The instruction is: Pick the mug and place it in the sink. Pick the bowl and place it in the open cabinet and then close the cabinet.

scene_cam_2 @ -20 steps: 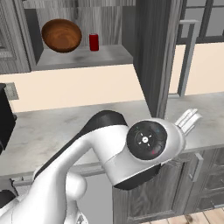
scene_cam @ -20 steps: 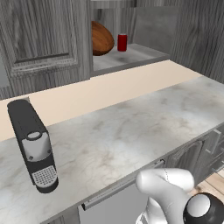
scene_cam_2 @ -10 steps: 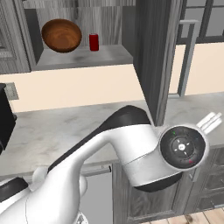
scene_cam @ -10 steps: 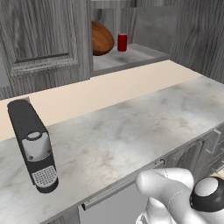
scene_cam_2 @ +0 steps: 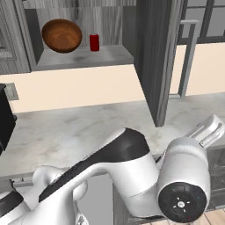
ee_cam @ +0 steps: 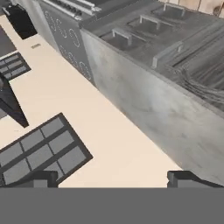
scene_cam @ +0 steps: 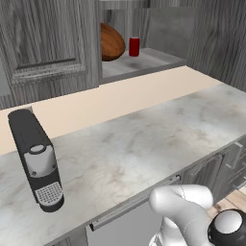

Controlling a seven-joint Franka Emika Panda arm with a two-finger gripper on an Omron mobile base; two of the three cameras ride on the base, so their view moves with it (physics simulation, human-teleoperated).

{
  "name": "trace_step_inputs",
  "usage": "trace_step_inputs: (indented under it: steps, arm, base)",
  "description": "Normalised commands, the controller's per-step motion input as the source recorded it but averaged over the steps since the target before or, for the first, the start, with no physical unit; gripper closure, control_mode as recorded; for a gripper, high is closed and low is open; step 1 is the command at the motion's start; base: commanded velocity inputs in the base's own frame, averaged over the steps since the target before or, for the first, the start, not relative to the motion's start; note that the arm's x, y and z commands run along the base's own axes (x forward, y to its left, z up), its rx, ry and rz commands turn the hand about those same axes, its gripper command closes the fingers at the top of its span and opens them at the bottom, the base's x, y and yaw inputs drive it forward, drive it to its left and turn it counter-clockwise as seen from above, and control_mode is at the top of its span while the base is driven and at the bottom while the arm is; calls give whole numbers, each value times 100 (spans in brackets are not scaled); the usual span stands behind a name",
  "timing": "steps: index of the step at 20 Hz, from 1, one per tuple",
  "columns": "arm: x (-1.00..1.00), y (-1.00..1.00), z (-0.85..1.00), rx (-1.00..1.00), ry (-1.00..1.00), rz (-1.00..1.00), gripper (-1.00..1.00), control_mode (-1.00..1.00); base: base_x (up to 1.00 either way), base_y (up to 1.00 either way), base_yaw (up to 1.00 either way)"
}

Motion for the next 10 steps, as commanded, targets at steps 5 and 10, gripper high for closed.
trace_step_inputs:
  steps: [5, 10]
  arm:
    - [8, 7, 0, -4, -26, 2, -100, -100]
    - [55, 0, -6, 0, -11, 2, -100, -100]
  base:
    - [0, 0, 0]
    - [0, 0, 0]
